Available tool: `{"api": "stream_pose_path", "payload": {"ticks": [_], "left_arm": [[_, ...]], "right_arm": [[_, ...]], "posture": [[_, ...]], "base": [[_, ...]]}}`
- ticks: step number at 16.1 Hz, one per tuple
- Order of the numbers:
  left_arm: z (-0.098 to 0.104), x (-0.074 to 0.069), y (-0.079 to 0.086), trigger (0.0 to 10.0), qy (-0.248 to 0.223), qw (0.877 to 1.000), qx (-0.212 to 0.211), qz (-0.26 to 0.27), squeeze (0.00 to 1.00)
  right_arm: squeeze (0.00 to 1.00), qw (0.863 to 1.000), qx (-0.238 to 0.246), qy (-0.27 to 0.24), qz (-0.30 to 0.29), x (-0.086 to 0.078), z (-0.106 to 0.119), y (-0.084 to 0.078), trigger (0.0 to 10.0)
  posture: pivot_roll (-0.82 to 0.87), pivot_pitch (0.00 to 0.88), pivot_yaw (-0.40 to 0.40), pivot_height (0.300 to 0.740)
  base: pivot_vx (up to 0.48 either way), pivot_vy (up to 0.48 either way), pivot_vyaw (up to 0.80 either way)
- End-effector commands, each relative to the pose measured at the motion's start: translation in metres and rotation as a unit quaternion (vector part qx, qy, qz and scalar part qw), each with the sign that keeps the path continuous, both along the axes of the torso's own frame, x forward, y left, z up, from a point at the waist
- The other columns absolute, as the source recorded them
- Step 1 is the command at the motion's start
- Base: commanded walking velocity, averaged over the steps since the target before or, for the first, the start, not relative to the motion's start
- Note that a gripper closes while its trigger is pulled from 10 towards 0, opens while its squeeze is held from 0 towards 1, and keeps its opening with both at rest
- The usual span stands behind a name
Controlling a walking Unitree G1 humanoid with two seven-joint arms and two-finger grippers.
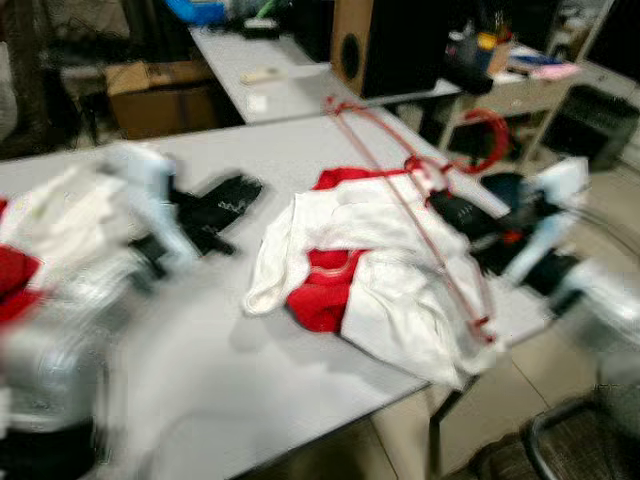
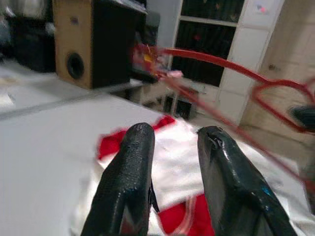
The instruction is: Hang hanger
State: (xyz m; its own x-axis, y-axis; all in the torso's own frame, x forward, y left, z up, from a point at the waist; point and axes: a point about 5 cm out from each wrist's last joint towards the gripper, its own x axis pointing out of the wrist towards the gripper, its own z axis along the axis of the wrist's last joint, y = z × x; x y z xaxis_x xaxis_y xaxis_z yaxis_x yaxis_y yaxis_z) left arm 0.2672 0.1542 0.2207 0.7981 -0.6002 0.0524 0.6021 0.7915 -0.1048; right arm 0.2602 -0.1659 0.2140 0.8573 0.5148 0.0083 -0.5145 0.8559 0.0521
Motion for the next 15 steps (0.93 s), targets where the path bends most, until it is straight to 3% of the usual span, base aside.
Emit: {"api": "stream_pose_path", "payload": {"ticks": [1,4,6,7,9,15], "left_arm": [[-0.010,-0.001,-0.002,10.0,0.005,0.998,0.035,0.042,0.00],[-0.024,-0.006,-0.010,10.0,0.016,0.995,0.066,0.068,0.00],[-0.023,-0.010,-0.014,10.0,0.010,0.994,0.052,0.091,0.00],[-0.025,-0.013,-0.012,10.0,0.014,0.993,0.049,0.109,0.00],[-0.032,-0.019,-0.007,10.0,0.017,0.989,0.072,0.125,0.00],[-0.039,-0.014,-0.020,10.0,0.018,0.994,0.063,0.086,0.00]], "right_arm": [[0.00,0.998,-0.025,-0.026,-0.048,-0.007,0.003,0.009,10.0],[0.00,0.993,-0.034,-0.060,-0.092,-0.016,0.004,0.020,10.0],[0.00,0.991,-0.015,-0.045,-0.121,-0.015,-0.005,0.013,10.0],[0.00,0.990,-0.031,-0.044,-0.134,-0.014,-0.008,0.011,10.0],[0.00,0.988,-0.037,-0.033,-0.144,-0.016,-0.014,0.008,10.0],[0.00,0.979,0.023,0.005,-0.203,-0.023,-0.031,-0.007,10.0]], "posture": [[0.02,0.000,-0.004,0.740],[0.05,0.000,-0.017,0.740],[0.06,0.000,-0.053,0.740],[0.06,0.000,-0.060,0.740],[0.08,0.000,-0.076,0.740],[0.05,0.000,-0.009,0.740]], "base": [[0.000,0.000,0.80],[0.000,0.000,0.80],[0.000,0.000,0.80],[0.000,0.000,0.80],[0.000,0.000,0.80],[0.000,0.000,0.80]]}}
